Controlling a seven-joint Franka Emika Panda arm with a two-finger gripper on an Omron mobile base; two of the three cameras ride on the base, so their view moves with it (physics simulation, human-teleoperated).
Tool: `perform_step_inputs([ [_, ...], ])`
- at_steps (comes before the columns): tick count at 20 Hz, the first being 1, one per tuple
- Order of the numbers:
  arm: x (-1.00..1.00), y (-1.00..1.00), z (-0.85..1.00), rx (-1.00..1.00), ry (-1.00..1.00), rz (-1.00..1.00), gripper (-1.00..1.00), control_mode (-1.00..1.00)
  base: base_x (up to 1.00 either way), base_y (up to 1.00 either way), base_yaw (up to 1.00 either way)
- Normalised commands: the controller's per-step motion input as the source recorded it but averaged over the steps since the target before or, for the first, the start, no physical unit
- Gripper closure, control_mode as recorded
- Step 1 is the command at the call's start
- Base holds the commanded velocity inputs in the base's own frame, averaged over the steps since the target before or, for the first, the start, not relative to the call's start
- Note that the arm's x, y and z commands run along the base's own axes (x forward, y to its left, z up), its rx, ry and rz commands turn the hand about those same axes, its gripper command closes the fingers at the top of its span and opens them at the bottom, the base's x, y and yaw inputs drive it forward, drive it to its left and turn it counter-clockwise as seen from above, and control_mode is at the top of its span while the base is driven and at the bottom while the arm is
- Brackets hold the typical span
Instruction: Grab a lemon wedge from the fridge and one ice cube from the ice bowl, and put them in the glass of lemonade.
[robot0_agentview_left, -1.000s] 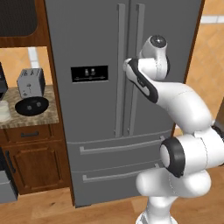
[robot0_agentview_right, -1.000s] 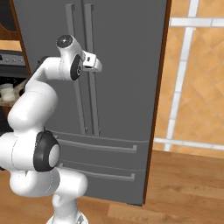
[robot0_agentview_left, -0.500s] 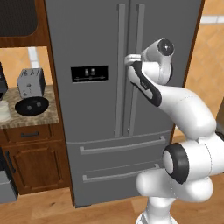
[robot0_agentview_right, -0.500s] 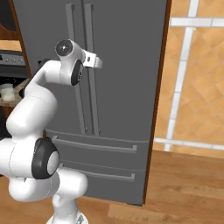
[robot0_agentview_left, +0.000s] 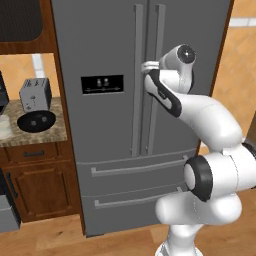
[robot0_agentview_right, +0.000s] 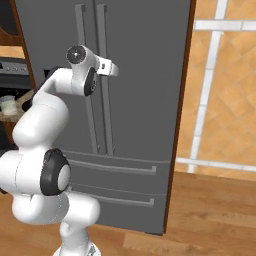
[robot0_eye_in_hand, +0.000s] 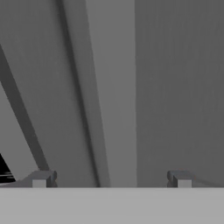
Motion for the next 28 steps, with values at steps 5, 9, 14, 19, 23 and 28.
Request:
perform_step_inputs([
  [5, 0.02, -0.18, -0.02, 0.0, 0.0, 0.01, -1.0, -1.0, 0.0, 0.0, 0.0],
  [9, 0.28, -0.09, -0.18, 0.0, 0.0, 0.0, -1.0, -1.0, 0.0, 0.0, 0.0],
  [14, 0.38, 0.04, -0.25, -0.01, 0.0, 0.0, -1.0, -1.0, 0.0, 0.0, 0.0],
  [19, 0.36, 0.06, -0.31, -0.01, 0.0, 0.0, -1.0, -1.0, 0.0, 0.0, 0.0],
  [23, 0.26, 0.0, -0.16, 0.0, 0.0, 0.0, -1.0, -1.0, 0.0, 0.0, 0.0],
  [28, 0.03, 0.0, 0.0, 0.0, 0.0, 0.0, -1.0, -1.0, 0.0, 0.0, 0.0],
])
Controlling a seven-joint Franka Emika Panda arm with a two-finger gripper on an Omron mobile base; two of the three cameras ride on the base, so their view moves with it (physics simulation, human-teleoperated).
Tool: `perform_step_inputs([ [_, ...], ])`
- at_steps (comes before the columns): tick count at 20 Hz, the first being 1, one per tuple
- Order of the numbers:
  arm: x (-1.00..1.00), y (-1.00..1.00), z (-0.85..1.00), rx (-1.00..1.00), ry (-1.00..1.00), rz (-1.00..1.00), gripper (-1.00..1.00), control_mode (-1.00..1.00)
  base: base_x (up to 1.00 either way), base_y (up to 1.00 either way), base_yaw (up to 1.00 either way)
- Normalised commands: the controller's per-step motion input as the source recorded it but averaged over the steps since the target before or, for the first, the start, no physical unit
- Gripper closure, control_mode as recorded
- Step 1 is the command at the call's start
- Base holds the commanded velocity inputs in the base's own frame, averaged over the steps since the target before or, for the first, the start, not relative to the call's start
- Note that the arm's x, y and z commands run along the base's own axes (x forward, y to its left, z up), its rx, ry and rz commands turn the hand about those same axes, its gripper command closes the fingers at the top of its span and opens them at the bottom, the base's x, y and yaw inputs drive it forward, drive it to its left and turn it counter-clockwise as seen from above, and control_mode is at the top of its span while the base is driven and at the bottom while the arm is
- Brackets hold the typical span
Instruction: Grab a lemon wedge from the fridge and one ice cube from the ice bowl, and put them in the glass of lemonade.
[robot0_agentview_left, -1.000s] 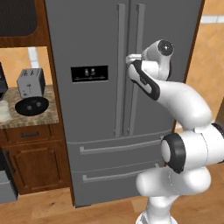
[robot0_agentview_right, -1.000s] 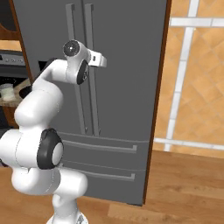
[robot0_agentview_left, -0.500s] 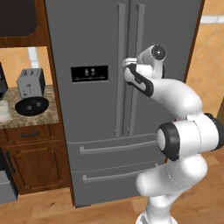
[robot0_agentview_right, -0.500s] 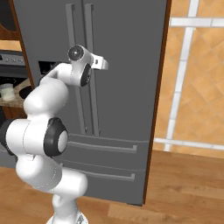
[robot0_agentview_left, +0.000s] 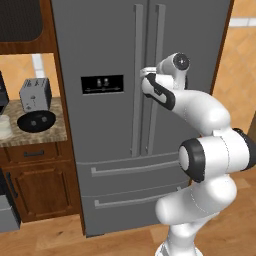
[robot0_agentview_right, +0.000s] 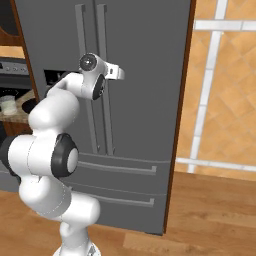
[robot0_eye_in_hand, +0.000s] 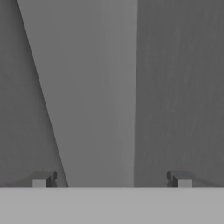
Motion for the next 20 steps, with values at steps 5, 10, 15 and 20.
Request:
perform_step_inputs([
  [5, 0.0, 0.0, 0.0, 0.0, 0.0, 0.0, 1.0, -1.0, 0.0, 0.0, 0.0],
  [10, 0.0, 0.0, 0.0, 0.0, 0.0, 0.0, 1.0, -1.0, 0.0, 0.0, 0.0],
  [15, 0.0, -0.32, 0.07, 0.0, 0.0, -0.06, 1.0, -1.0, 0.0, 0.0, 0.0],
  [20, -0.09, -0.7, 0.06, 0.0, 0.0, -0.15, 1.0, -1.0, 0.0, 0.0, 0.0],
])
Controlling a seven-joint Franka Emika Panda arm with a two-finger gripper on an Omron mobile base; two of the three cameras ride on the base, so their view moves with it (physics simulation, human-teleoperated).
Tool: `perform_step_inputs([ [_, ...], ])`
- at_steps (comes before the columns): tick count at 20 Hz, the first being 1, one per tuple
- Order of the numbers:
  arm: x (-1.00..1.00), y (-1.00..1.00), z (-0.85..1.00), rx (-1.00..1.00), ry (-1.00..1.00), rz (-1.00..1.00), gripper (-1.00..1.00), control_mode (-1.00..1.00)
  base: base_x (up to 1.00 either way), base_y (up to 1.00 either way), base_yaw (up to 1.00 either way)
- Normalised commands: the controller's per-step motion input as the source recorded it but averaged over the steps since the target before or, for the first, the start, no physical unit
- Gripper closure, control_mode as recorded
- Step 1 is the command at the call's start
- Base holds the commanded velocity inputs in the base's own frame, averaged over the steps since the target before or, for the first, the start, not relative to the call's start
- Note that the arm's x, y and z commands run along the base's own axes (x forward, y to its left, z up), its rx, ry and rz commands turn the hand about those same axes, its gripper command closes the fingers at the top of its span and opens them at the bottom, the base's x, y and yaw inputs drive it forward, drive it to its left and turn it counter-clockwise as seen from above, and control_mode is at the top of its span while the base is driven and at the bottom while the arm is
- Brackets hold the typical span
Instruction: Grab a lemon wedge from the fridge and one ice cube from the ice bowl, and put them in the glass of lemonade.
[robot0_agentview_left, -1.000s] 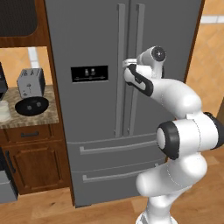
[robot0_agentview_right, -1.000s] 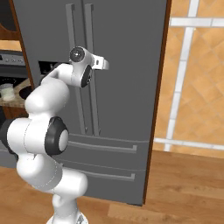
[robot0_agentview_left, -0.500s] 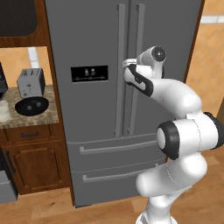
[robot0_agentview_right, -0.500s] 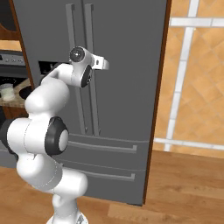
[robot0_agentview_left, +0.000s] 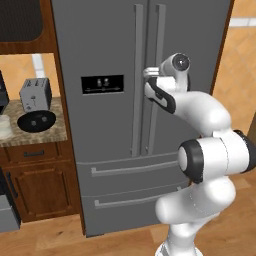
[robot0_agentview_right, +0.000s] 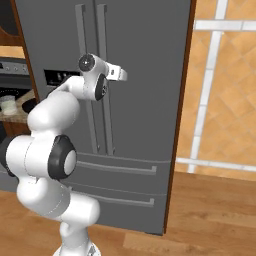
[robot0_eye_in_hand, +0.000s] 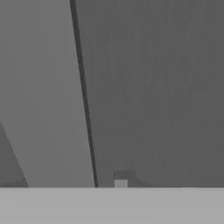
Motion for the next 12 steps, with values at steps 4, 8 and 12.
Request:
perform_step_inputs([
  [4, -0.4, -0.77, 0.09, 0.02, 0.0, -0.14, 1.0, -1.0, 0.0, 0.0, 0.0],
  [8, -0.65, -0.91, 0.25, 0.07, 0.0, -0.09, 1.0, -1.0, 0.0, 0.0, 0.0],
  [12, -0.39, -0.99, 0.27, 0.04, 0.0, -0.05, 1.0, -1.0, 0.0, 0.0, 0.0],
])
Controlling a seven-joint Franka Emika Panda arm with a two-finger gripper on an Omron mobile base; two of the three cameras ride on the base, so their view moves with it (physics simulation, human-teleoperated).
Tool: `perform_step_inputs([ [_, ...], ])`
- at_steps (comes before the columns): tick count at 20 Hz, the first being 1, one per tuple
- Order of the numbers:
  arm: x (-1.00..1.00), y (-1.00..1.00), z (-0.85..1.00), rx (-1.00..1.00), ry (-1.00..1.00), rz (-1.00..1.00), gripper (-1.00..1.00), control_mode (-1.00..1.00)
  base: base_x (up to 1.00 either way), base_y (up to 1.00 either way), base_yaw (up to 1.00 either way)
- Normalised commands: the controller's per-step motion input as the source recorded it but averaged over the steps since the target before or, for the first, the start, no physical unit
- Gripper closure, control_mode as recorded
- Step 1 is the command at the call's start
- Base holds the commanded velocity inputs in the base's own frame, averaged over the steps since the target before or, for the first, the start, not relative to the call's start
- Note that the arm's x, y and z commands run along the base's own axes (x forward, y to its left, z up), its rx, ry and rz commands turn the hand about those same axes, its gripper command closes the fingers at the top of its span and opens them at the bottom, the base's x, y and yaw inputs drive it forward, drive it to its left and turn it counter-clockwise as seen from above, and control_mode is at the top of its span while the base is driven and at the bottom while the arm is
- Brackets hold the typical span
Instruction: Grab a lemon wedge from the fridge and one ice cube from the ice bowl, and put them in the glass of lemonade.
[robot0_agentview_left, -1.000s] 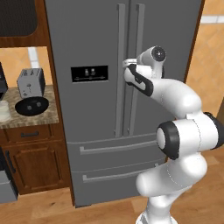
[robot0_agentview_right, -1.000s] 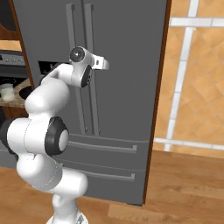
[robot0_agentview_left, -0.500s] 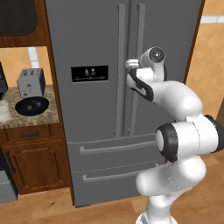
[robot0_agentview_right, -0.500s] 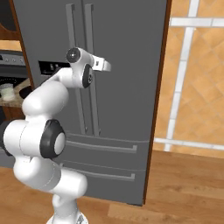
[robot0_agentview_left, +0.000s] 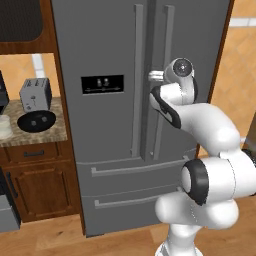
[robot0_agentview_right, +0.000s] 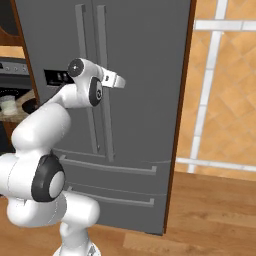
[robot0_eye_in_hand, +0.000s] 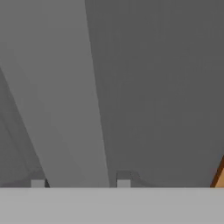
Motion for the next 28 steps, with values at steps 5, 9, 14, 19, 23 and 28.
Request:
perform_step_inputs([
  [5, -0.43, -1.0, 0.12, 0.05, 0.0, 0.0, 1.0, -1.0, 0.0, 0.0, 0.0],
  [9, -0.67, -1.0, 0.08, 0.06, 0.0, 0.0, 1.0, -1.0, 0.0, 0.0, 0.0],
  [14, -0.67, -1.0, 0.01, 0.11, 0.0, -0.01, 1.0, -1.0, 0.0, 0.0, 0.0],
  [19, -0.6, -1.0, 0.07, 0.07, 0.0, -0.03, 1.0, -1.0, 0.0, 0.0, 0.0],
  [23, -0.52, -1.0, 0.19, 0.07, 0.0, -0.03, 1.0, -1.0, 0.0, 0.0, 0.0],
  [28, -0.52, -0.93, 0.21, 0.07, 0.0, -0.01, 1.0, -1.0, 0.0, 0.0, 0.0],
])
